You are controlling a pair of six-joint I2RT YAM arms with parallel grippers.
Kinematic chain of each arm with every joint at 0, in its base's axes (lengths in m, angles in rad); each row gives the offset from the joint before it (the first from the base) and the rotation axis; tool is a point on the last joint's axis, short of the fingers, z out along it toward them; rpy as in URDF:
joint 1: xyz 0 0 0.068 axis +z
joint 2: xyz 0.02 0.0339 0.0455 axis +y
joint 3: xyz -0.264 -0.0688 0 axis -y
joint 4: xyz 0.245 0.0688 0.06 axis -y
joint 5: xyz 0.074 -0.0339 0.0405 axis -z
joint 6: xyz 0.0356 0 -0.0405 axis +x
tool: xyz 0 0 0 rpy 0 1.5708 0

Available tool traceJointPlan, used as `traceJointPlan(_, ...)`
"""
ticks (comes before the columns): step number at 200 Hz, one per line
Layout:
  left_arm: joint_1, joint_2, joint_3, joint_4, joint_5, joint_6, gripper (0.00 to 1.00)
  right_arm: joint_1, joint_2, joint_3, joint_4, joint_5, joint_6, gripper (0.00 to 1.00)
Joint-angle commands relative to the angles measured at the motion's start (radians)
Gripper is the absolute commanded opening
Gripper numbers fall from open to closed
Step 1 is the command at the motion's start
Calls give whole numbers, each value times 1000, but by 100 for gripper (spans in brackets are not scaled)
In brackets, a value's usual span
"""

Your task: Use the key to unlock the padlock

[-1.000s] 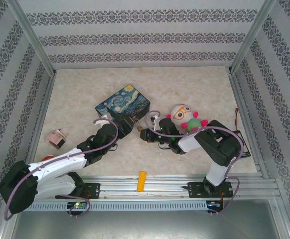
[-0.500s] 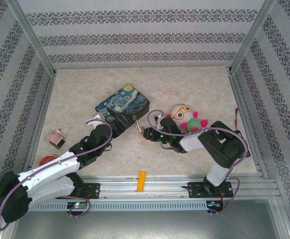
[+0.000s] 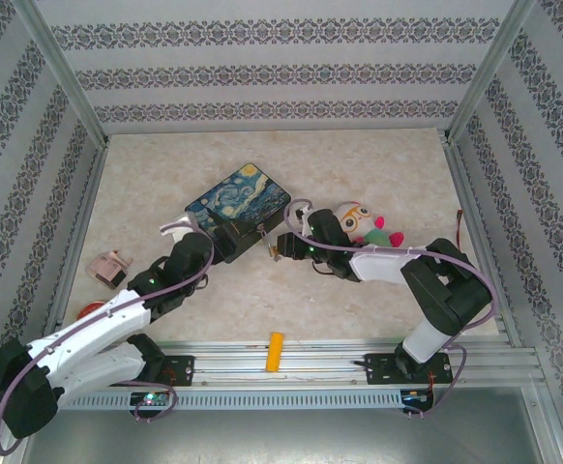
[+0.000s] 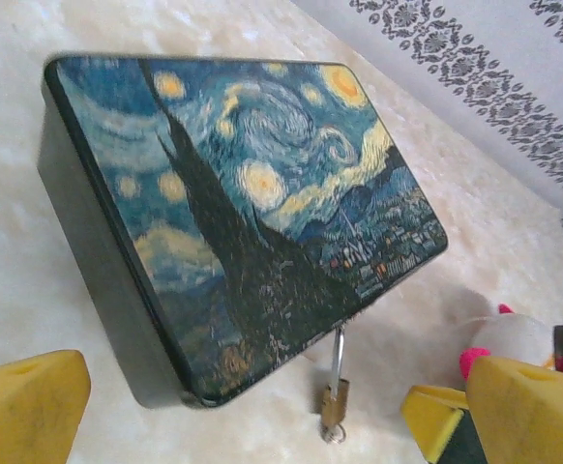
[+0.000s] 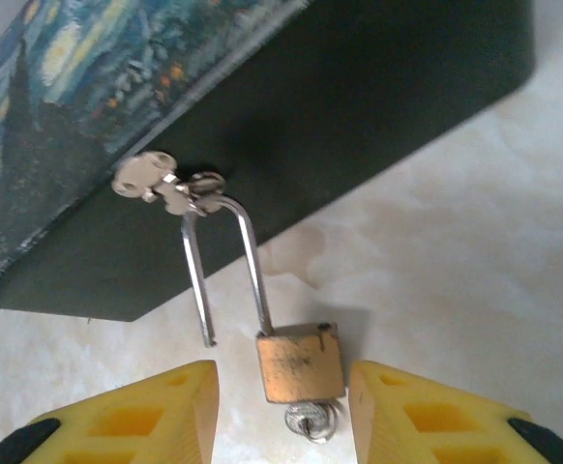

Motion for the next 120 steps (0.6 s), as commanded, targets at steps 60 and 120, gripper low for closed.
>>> traceJointPlan(60,169,127,107,-164,94,199,99,-37,128,182,-154,-96,-143,37)
traceJointPlan(120,260,240,128,-147,187,238,99,-39,213,256,-168,-157,-154,36)
